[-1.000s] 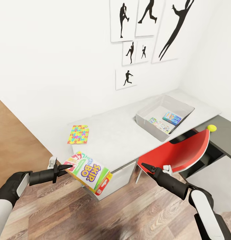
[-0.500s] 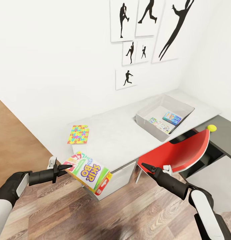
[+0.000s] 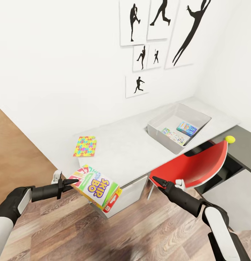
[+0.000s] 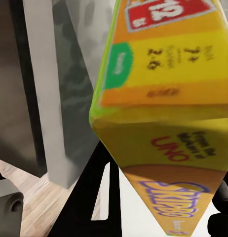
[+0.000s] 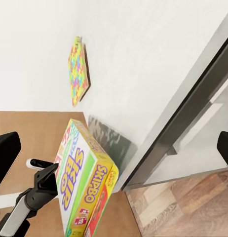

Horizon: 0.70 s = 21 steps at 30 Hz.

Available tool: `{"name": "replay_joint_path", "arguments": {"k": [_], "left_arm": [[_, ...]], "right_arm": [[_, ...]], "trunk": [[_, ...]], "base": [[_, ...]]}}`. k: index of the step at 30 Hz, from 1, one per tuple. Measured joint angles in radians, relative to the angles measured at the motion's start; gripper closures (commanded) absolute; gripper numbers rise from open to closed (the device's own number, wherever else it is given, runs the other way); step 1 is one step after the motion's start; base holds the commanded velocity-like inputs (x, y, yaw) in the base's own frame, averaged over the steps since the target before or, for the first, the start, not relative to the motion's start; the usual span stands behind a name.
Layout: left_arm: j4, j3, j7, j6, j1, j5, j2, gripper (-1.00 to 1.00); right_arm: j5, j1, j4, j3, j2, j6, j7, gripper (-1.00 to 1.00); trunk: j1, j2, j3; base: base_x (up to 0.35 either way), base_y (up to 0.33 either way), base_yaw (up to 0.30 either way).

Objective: Put all the toys in the child's room - the three board games (two on the bed and one on the table), the two jigsaw puzzles on the table, and the tennis ball on the table - inside the toy box on the table in the child's room.

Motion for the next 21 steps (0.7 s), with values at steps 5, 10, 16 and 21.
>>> {"name": "replay_joint_path", "arguments": {"k": [5,10,16,21], "left_arm": [[0.000,0.000,0.000,0.000,0.000,0.000,0.000,1.00],[0.000,0.000,0.000,0.000,0.000,0.000,0.000,1.00],[0.000,0.000,0.000,0.000,-0.001,-0.001,0.000,1.00],[0.000,0.000,0.000,-0.001,-0.001,-0.001,0.000,1.00]], "right_arm": [[0.002,0.000,0.000,0.019,0.004,-0.032,0.001,-1.00],[0.004,0.000,0.001,0.059,0.003,-0.072,0.002,-1.00],[0.005,0.000,0.002,0.093,0.002,-0.105,0.003,-1.00],[0.005,0.000,0.003,0.097,0.002,-0.108,0.003,-1.00]], "trunk": [[0.000,0.000,0.007],[0.000,0.000,0.014],[0.000,0.000,0.024],[0.000,0.000,0.032]], "base": [[0.000,0.000,-0.023],[0.000,0.000,-0.003],[0.000,0.000,0.000],[0.000,0.000,0.000]]}}
